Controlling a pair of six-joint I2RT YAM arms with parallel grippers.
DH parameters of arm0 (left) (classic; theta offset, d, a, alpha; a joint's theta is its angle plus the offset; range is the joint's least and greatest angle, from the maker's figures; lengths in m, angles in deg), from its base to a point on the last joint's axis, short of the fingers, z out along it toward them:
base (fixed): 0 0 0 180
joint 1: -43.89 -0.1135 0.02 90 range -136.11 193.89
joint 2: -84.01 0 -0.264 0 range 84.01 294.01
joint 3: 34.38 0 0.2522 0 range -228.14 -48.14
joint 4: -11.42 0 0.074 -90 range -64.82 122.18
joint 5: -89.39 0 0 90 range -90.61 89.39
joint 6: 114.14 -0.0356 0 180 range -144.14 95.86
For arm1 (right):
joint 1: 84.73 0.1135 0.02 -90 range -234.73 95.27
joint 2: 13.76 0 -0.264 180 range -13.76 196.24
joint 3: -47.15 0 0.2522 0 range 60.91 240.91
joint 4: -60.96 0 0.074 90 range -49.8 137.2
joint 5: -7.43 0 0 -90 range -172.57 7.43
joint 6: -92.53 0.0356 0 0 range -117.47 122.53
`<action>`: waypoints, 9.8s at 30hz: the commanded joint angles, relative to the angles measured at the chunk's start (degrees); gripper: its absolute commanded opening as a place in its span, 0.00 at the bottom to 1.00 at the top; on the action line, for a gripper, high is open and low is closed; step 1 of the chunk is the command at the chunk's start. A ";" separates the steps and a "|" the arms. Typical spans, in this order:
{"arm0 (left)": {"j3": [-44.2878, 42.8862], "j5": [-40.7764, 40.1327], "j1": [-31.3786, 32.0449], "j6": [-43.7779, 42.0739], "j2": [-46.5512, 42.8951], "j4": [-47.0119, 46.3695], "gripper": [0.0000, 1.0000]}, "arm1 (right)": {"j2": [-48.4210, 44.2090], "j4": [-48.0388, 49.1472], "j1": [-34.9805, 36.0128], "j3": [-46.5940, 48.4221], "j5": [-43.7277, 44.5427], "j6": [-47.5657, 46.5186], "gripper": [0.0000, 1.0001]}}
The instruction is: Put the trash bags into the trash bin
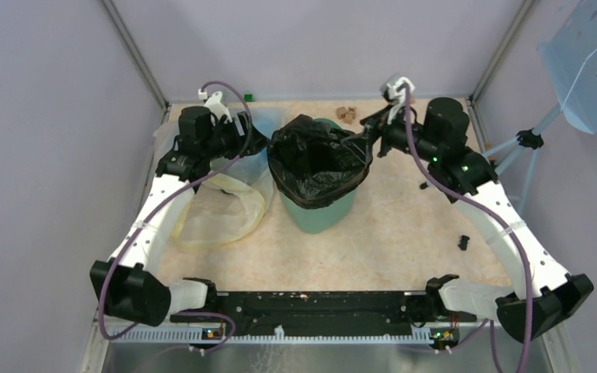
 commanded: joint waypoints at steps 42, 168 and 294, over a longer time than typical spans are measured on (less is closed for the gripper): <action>-2.00 0.35 6.46 -3.44 1.27 1.95 0.47 | 46.21 -21.03 -2.82 46.94 0.05 6.18 0.07; 33.09 3.79 2.34 25.16 -9.73 -27.64 0.44 | -0.38 -8.24 -10.70 -13.44 12.45 18.62 0.31; 12.25 2.47 -3.55 6.83 -11.16 -12.30 0.40 | 51.17 -25.64 13.60 22.07 20.19 0.95 0.00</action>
